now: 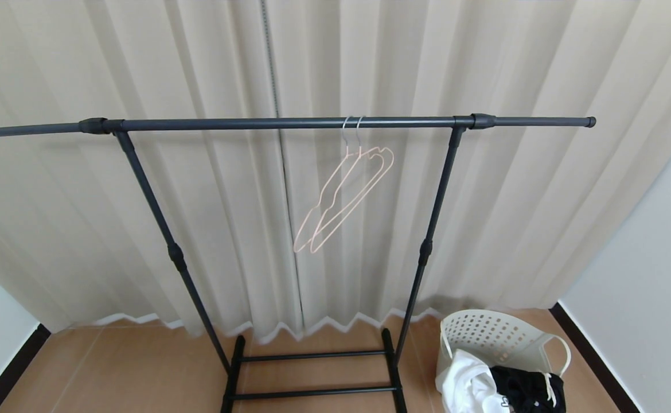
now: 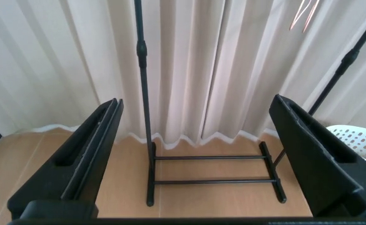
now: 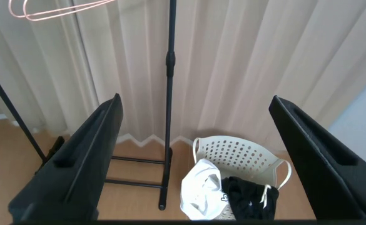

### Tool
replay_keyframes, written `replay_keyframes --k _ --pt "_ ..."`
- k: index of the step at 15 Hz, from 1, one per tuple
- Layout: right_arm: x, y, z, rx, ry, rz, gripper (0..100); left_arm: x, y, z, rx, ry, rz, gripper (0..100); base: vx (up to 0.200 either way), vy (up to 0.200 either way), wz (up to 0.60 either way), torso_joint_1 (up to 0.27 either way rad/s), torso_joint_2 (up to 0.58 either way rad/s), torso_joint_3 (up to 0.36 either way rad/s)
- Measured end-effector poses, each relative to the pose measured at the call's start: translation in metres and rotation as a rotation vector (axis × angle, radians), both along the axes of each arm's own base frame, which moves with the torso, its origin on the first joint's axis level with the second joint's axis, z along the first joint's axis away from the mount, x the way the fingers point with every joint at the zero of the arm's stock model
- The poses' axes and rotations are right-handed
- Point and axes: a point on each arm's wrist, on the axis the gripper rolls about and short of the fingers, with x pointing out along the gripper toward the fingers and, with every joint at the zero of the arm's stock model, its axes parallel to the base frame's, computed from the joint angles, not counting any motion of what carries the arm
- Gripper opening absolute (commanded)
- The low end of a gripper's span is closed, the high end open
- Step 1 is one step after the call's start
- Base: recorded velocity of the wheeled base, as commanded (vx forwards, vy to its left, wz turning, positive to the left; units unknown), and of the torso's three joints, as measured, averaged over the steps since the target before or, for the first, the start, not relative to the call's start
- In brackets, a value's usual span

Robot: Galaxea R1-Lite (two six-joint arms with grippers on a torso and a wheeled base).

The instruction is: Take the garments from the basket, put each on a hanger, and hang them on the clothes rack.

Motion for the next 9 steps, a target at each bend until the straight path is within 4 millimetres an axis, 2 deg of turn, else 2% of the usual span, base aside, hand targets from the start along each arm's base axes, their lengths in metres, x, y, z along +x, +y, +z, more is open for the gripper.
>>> replay_keyframes --k 9 --pt "0.0 0.0 -0.0001 0.002 0.001 -0.001 100 0.0 0.0 0.0001 0.002 0.0 0.0 100 0.0 0.0 0.0 -0.146 0.36 0.211"
